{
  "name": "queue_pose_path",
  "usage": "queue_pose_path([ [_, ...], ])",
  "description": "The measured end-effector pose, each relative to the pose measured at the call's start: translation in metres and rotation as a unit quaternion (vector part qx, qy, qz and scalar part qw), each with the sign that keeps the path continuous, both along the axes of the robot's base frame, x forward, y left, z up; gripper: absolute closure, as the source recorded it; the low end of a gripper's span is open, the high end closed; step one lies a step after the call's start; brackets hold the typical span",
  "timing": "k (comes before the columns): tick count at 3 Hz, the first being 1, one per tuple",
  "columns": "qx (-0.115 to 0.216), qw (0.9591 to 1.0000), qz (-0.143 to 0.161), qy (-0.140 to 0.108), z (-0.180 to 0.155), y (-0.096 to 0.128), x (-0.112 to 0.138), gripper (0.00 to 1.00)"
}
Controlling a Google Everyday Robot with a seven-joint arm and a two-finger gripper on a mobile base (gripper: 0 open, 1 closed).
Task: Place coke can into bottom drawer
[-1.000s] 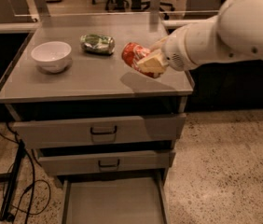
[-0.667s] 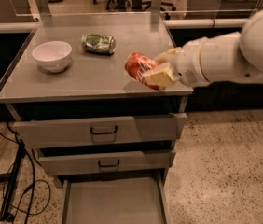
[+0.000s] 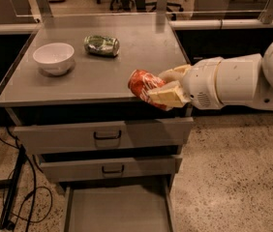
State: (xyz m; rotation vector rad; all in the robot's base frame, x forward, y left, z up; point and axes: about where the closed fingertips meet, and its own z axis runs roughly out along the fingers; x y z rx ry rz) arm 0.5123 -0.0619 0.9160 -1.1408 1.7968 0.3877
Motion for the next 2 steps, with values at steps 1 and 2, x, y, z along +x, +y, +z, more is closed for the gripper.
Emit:
queue_pose_path([
  [1,-0.004,0.9999,0.005,-0.01,0.003,0.004,-0.005,1.0],
  [2,0.004,0.9997,0.025,-0.005,-0.027,0.017,-0.027,1.0],
])
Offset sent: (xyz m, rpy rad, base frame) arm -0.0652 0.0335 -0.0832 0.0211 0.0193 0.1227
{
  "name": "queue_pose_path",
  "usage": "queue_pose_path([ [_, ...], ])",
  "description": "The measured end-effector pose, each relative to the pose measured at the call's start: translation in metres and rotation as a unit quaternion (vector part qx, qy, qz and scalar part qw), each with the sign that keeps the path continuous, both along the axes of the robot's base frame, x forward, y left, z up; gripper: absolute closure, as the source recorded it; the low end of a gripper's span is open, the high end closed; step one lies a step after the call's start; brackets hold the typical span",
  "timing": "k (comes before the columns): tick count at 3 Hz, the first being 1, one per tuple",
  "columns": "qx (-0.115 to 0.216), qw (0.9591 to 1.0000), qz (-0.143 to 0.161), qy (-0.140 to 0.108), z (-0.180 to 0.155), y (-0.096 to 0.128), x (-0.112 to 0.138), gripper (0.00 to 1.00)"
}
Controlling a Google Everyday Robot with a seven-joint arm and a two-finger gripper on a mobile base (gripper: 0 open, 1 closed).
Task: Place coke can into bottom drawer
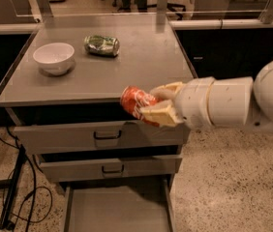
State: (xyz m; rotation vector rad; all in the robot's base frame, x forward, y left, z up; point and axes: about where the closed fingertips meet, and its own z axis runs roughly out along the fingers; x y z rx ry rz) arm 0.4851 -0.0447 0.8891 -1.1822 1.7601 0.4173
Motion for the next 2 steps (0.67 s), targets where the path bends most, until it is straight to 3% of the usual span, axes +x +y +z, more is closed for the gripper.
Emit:
queue_pose_path([
  [1,0.011,0.9995,0.029,0.007,-0.048,0.019,-0.029,1.0],
  [2,0.002,0.9981,0.062,0.006,-0.11,0.043,-0.049,1.0],
])
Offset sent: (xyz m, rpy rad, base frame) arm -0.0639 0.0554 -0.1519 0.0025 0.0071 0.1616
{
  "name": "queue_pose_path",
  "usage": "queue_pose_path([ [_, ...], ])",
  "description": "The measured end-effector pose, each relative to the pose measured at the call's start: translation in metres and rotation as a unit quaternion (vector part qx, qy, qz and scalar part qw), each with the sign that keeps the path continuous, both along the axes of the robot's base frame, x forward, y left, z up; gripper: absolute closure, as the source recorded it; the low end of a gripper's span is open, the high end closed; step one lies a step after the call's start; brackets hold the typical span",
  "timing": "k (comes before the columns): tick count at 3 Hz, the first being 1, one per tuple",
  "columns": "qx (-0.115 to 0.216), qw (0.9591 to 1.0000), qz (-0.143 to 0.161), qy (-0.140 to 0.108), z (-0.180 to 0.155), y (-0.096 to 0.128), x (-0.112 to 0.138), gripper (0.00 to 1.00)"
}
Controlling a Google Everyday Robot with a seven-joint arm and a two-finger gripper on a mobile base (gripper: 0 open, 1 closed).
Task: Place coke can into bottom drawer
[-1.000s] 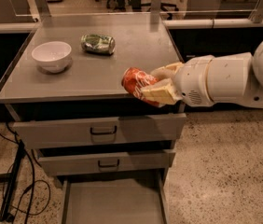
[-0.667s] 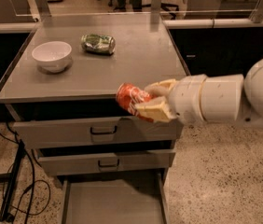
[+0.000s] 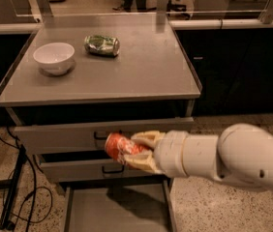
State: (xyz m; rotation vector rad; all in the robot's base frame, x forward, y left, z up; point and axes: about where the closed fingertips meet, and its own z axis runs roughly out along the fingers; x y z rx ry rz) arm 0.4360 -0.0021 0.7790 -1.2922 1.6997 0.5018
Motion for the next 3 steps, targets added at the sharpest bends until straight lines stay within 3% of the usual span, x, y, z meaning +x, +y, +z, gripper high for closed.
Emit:
queue_pose_path([
  [1,-0.006,0.9999,0.008,-0.002,-0.043,0.012,0.0,1.0],
  [2,-0.019,0.9998,-0.003,0.006,-0.087,0.013,0.0,1.0],
  [3,-0.019,0.9998,-0.003,0.007,-0.087,0.013,0.0,1.0],
])
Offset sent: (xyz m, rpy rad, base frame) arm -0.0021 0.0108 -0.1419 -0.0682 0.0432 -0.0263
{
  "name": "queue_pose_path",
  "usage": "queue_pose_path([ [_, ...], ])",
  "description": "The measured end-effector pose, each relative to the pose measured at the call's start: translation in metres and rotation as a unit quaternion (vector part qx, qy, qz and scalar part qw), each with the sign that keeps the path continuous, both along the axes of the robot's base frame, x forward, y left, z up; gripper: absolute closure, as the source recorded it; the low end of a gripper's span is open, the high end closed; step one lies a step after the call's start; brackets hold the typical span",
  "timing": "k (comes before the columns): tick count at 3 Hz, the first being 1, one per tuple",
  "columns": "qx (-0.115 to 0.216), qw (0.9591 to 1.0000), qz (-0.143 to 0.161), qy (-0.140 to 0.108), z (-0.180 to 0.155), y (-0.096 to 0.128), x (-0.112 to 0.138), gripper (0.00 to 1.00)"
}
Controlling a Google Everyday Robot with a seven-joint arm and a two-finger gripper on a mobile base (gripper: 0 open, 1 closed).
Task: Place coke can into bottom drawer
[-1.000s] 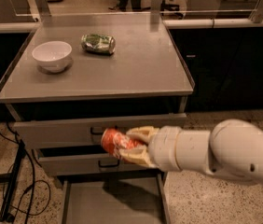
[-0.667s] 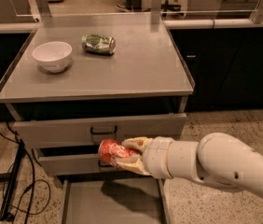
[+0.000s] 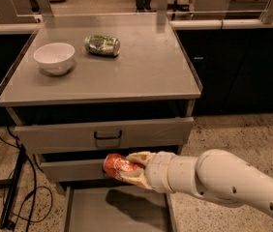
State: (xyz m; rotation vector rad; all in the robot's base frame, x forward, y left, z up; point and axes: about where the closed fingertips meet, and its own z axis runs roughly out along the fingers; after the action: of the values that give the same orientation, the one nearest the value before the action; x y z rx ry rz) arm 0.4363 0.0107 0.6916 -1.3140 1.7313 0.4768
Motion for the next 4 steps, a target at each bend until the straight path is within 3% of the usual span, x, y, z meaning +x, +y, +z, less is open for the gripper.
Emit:
queue_pose_path([
  [1,-0.005,0.9998,0.011,0.014,-0.018,0.011,-0.003,1.0],
  [2,-0.008,0.9988,0.02,0.045,-0.067,0.021,-0.003,1.0],
  [4,0.009,0.9968,0.028,0.074,-0.165,0.042,-0.005,1.0],
])
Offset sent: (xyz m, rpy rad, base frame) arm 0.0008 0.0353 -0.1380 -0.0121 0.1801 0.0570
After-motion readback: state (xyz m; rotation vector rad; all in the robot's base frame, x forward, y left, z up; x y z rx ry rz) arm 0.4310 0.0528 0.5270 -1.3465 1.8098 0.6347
